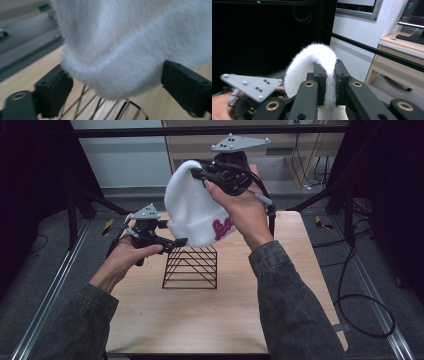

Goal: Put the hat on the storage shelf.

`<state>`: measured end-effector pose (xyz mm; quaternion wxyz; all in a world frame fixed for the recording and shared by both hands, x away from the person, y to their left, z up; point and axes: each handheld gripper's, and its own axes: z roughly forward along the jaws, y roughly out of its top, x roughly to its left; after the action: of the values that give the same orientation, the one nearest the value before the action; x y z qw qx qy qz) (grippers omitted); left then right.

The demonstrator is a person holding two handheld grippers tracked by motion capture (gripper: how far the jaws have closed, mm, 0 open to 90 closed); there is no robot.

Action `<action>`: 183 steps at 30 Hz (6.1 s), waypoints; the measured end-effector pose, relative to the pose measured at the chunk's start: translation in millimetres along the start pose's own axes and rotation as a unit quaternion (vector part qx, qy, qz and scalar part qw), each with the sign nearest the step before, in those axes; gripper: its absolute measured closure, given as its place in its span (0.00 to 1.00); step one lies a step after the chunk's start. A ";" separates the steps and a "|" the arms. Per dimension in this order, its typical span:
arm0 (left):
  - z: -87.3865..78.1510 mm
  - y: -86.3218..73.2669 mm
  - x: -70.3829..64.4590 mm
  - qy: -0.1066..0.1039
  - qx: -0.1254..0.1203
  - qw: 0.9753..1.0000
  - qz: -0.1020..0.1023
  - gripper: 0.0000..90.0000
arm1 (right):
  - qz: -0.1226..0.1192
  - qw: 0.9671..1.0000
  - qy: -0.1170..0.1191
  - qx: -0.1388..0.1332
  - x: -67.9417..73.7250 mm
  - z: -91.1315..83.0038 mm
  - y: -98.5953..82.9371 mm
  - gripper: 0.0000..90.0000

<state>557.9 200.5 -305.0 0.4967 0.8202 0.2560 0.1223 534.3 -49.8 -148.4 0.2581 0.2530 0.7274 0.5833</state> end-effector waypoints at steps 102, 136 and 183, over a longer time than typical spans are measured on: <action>-40.0 -78.1 23.9 0.135 0.068 0.988 0.008 0.93 | -0.010 0.995 0.014 0.094 8.4 25.8 -124.5 0.91; -35.4 -92.5 15.7 0.116 0.073 0.991 0.005 0.93 | -0.013 0.992 0.017 0.121 9.1 11.9 -140.8 0.90; -9.2 -148.5 16.8 0.089 0.112 0.989 -0.025 0.93 | -0.014 0.981 0.053 0.184 30.7 35.3 -175.9 0.87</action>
<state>523.4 272.3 -431.9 0.3798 0.8498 0.3319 0.1533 523.5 -37.6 -329.7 0.1766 0.2551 0.8383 0.4484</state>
